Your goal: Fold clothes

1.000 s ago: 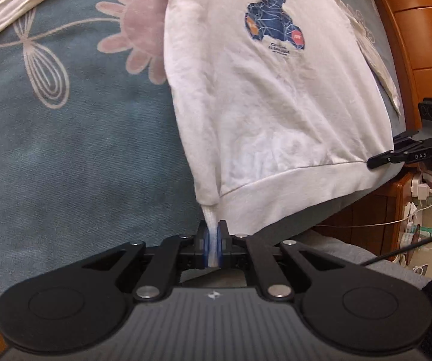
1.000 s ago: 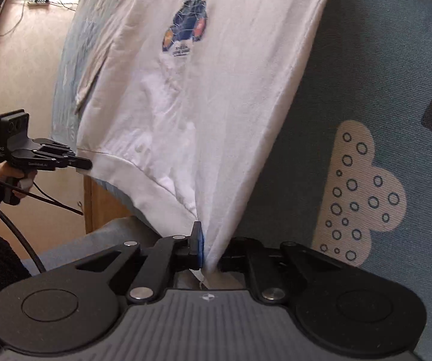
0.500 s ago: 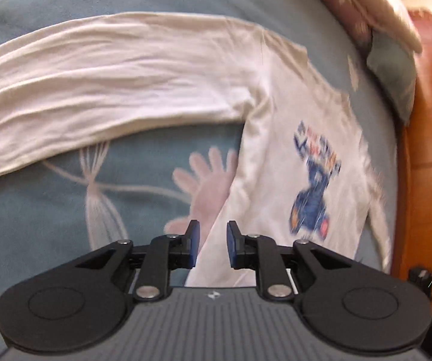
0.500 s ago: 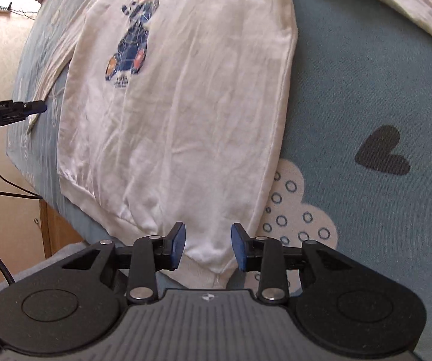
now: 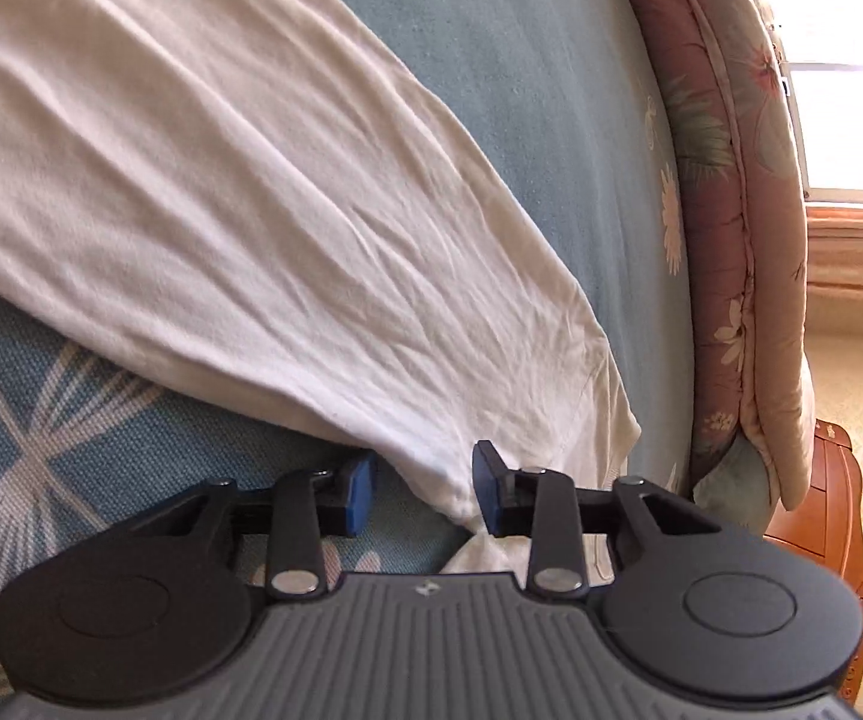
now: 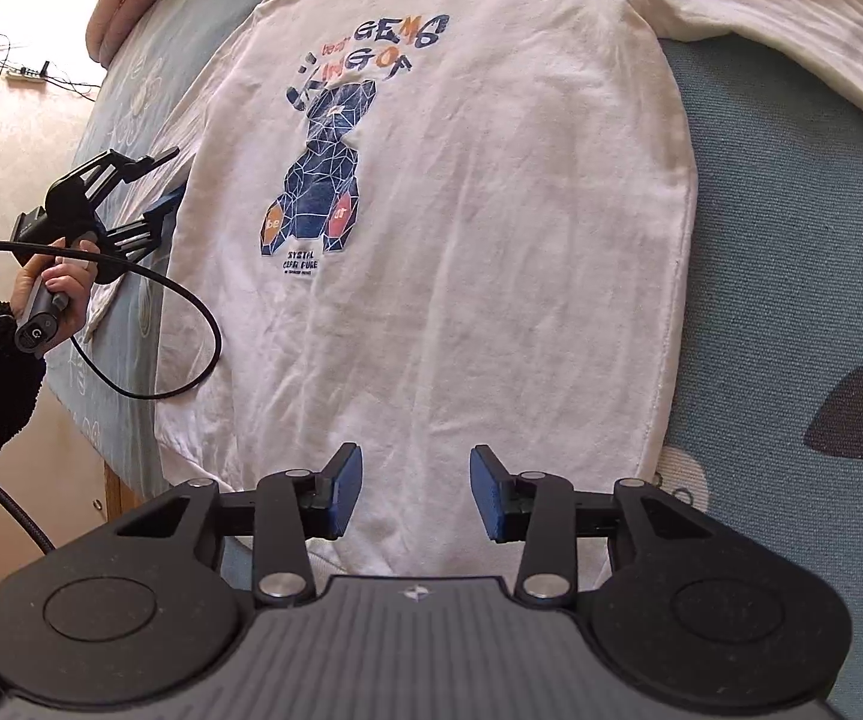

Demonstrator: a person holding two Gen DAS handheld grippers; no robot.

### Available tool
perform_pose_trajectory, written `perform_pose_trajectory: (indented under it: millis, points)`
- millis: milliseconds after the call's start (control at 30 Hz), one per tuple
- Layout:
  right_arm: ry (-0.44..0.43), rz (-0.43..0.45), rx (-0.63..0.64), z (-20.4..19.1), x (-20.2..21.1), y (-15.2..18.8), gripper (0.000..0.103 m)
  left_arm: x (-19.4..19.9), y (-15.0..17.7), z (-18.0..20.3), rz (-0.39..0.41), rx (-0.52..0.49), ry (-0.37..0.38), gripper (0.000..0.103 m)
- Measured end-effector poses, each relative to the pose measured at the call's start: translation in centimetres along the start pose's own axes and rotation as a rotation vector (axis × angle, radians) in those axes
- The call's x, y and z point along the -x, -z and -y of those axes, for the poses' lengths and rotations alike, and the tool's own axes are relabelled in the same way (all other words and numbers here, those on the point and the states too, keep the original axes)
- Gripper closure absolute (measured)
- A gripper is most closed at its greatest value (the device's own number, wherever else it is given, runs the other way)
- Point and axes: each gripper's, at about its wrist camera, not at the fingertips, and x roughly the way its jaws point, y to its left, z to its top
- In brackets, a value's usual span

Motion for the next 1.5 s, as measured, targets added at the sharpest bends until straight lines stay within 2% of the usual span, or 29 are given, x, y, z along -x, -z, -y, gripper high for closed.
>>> perform_pose_trajectory:
  millis: [33, 167, 200, 400, 500, 567, 667, 733, 833, 1000, 1167, 1200, 1233, 1267, 1400, 1500]
  points:
    - [0.002, 0.003, 0.003, -0.1, 0.0, -0.2, 0.057, 0.1, -0.2, 0.5, 0.021, -0.026, -0.019, 0.097]
    - [0.007, 0.013, 0.01, -0.3, 0.3, -0.8, 0.057, 0.5, -1.4, 2.5, 0.107, -0.125, -0.069, 0.1]
    - [0.008, 0.015, 0.01, -0.3, 0.5, -0.9, 0.057, 0.5, -1.5, 2.7, 0.105, -0.142, -0.069, 0.1]
    - [0.032, 0.044, -0.016, 0.5, 0.9, -1.6, 0.057, 0.4, -1.8, 3.8, 0.039, -0.226, -0.041, 0.099]
    - [0.026, 0.084, -0.048, 0.9, 1.2, -2.0, 0.057, 0.4, -2.0, 4.4, 0.006, -0.268, -0.027, 0.088]
    - [0.02, 0.11, -0.075, 1.3, 1.5, -2.3, 0.057, -0.2, -0.6, 4.7, -0.057, -0.306, -0.022, 0.084]
    - [0.02, 0.134, -0.106, 1.8, 1.6, -2.8, 0.057, -1.7, 1.2, 4.0, -0.127, -0.326, -0.044, 0.084]
    - [0.026, 0.139, -0.111, 2.0, 1.6, -3.1, 0.057, -2.4, 2.2, 3.5, -0.135, -0.317, -0.03, 0.084]
    - [0.032, 0.146, -0.113, 2.0, 1.5, -3.5, 0.056, -3.4, 2.7, 3.9, -0.102, -0.302, -0.013, 0.084]
    - [0.033, 0.157, -0.118, 1.8, 0.9, -3.9, 0.054, -3.8, 4.5, 6.5, -0.066, -0.488, -0.084, 0.078]
    - [0.048, 0.16, -0.107, 1.3, 0.2, -4.1, 0.054, -3.9, 7.5, 9.2, -0.02, -0.798, -0.228, 0.082]
    - [0.049, 0.159, -0.104, 1.2, 0.0, -4.1, 0.054, -3.9, 7.8, 9.5, -0.013, -0.826, -0.247, 0.082]
    - [0.053, 0.159, -0.101, 1.1, 0.0, -4.2, 0.054, -3.8, 7.7, 9.5, -0.011, -0.81, -0.251, 0.087]
    - [0.056, 0.158, -0.099, 1.1, 0.0, -4.2, 0.054, -3.5, 6.8, 9.3, 0.006, -0.779, -0.252, 0.095]
    - [0.071, 0.166, -0.09, 1.2, 0.8, -4.1, 0.054, -1.6, 2.8, 8.0, 0.096, -0.646, -0.259, 0.096]
    - [0.084, 0.172, -0.091, 1.8, 1.5, -4.0, 0.054, -1.6, 0.9, 7.3, 0.063, -0.558, -0.212, 0.093]
